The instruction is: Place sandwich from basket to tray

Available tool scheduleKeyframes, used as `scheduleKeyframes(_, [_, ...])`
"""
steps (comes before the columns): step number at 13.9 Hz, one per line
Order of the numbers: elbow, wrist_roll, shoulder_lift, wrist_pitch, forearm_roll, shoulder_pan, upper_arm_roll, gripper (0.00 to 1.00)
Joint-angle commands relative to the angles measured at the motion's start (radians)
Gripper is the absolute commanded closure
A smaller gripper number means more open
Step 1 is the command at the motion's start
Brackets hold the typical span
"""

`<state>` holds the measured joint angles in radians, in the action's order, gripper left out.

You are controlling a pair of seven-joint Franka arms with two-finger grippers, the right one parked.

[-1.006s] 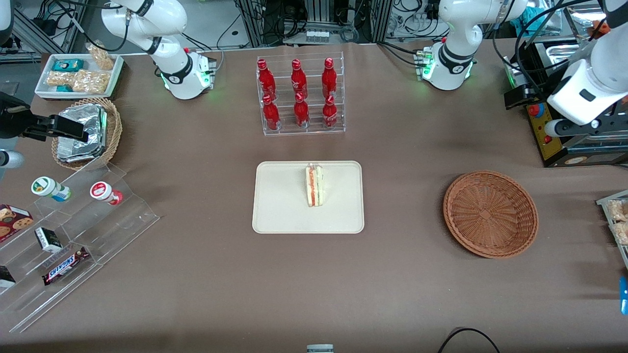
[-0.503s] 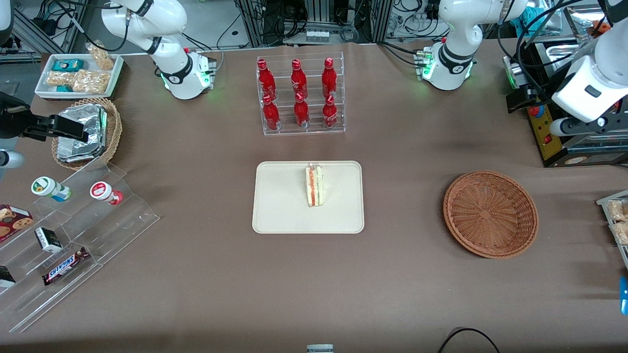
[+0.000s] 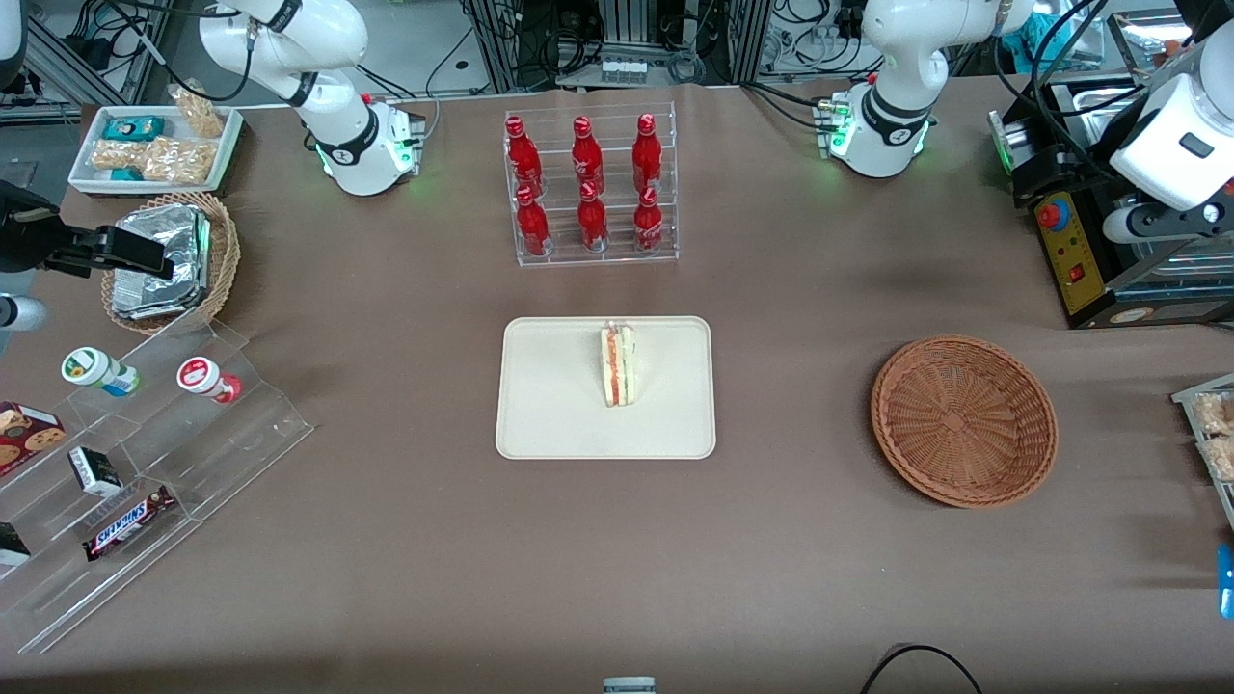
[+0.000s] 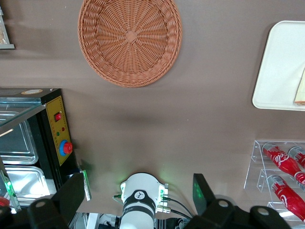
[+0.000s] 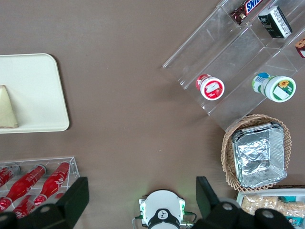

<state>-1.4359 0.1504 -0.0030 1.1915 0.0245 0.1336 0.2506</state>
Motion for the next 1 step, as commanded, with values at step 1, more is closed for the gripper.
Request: scheduleKeyframes(1, [-0.008,-0.009,0.007,0.013,0.003,0.023,0.018,0.0])
